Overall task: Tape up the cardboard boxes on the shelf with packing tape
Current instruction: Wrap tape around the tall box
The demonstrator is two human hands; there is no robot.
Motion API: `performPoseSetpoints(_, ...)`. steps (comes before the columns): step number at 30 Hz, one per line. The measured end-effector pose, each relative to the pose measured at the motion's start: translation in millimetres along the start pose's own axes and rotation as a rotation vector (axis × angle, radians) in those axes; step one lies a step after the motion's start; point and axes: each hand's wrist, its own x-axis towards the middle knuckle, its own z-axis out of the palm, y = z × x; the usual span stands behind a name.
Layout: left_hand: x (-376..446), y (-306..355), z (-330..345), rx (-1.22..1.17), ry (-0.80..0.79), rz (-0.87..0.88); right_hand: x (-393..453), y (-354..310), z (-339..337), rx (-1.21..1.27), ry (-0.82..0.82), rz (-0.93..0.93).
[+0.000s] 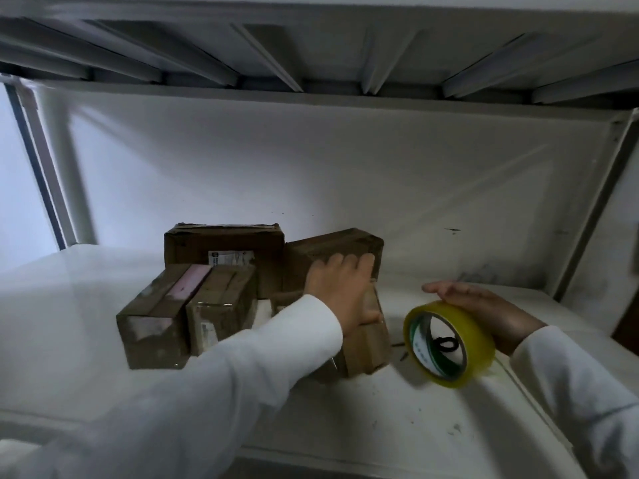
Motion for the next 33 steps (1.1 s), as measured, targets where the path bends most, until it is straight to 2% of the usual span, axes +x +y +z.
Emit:
performPoseSetpoints(2, -8.8, 13.3, 9.9, 0.074, 0.006, 0.056, -4.8, -0.4, -5.5, 0.002, 0.011, -0.001)
performPoseSetpoints(4, -20.3, 24.0, 24.0, 0.175, -0.066, 0.134, -10.7, 1.0, -9.4, 0.002, 0.022, 0.006)
performPoseSetpoints(6, -31.8, 29.6, 32.0, 0.147, -0.153, 0.156, -17.5, 3.4, -11.8, -0.004, 0.019, 0.012)
performPoseSetpoints(8, -31.6, 23.8, 25.0, -0.158, -0.203, 0.018, -23.6, 4.9, -13.5, -0.035, -0.004, 0.016)
performPoseSetpoints(10, -19.1, 11.4, 7.1, -0.632, -0.251, -0.209, -27.7, 4.8, -13.3, -0.056, -0.027, 0.027)
performPoseSetpoints(12, -2.8, -2.4, -4.9, -0.931, -0.224, -0.354, -28.9, 2.3, -9.3, -0.083, -0.055, 0.031)
performPoseSetpoints(14, 2.9, -9.6, -10.2, -1.010, -0.220, -0.393, -28.1, -3.0, -2.6, -0.118, -0.093, 0.028)
performPoseSetpoints(17, -2.2, -8.1, -5.3, -1.126, -0.324, -0.370, -26.2, -11.5, 10.2, -0.150, -0.157, 0.035)
performPoseSetpoints(20, -4.8, -7.3, -0.9, -1.227, -0.217, -0.344, -25.5, -16.4, 21.2, -0.192, -0.217, 0.067)
performPoseSetpoints(22, -4.4, -12.5, -0.7, -1.236, -0.111, -0.385, -24.5, -16.7, 25.6, -0.219, -0.245, 0.071)
performPoseSetpoints(27, -4.6, -24.4, -2.5, -1.164, -0.031, -0.362, -20.4, -17.7, 27.3, -0.259, -0.235, 0.074)
performPoseSetpoints(30, -3.6, -41.2, 9.3, -0.879, -0.101, -0.442, -18.2, -17.9, 22.2, -0.274, -0.248, 0.065)
performPoseSetpoints(33, -7.1, -73.1, 35.3, -0.771, -0.199, -0.639, -18.2, -14.3, 11.0, -0.247, -0.214, 0.072)
